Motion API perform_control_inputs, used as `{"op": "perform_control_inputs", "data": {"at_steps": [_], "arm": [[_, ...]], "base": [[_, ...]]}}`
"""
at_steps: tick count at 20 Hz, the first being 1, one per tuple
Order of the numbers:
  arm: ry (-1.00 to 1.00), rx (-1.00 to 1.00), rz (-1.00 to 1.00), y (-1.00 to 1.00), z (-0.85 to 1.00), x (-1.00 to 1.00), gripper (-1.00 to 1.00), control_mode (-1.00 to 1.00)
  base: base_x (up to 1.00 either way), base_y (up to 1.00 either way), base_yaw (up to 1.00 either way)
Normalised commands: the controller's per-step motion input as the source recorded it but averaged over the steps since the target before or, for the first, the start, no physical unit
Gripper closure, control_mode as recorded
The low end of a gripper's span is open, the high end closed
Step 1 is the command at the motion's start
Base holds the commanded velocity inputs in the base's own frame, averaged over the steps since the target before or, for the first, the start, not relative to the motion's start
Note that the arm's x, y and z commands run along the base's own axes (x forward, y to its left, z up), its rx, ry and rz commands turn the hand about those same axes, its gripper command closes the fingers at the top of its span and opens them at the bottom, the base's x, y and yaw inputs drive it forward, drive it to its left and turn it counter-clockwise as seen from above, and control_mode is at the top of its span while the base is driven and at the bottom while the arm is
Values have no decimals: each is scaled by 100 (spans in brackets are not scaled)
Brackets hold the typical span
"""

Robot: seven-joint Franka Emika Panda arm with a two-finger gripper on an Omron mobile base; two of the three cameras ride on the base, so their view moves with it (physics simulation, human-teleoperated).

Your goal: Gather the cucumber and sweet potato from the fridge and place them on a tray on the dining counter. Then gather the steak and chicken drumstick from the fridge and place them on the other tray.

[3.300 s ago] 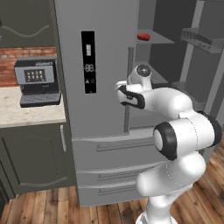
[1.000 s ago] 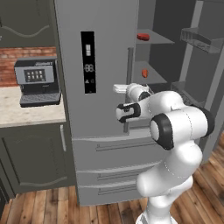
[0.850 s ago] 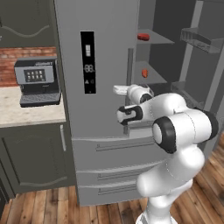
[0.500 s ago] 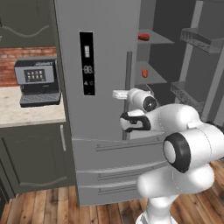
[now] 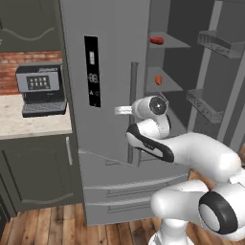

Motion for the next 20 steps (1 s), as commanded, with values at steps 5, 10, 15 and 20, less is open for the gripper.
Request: {"op": "perform_control_inputs", "data": {"at_steps": [5,10,15,20], "arm": [[20,-6,-1,55,0,-59,100,-100],[4,-5,0,49,0,-57,100,-100],[2,-4,0,30,0,-62,100,-100],[0,0,4,2,0,-71,100,-100]], "base": [[0,0,0],[0,0,0],[0,0,0],[0,0,0]]}}
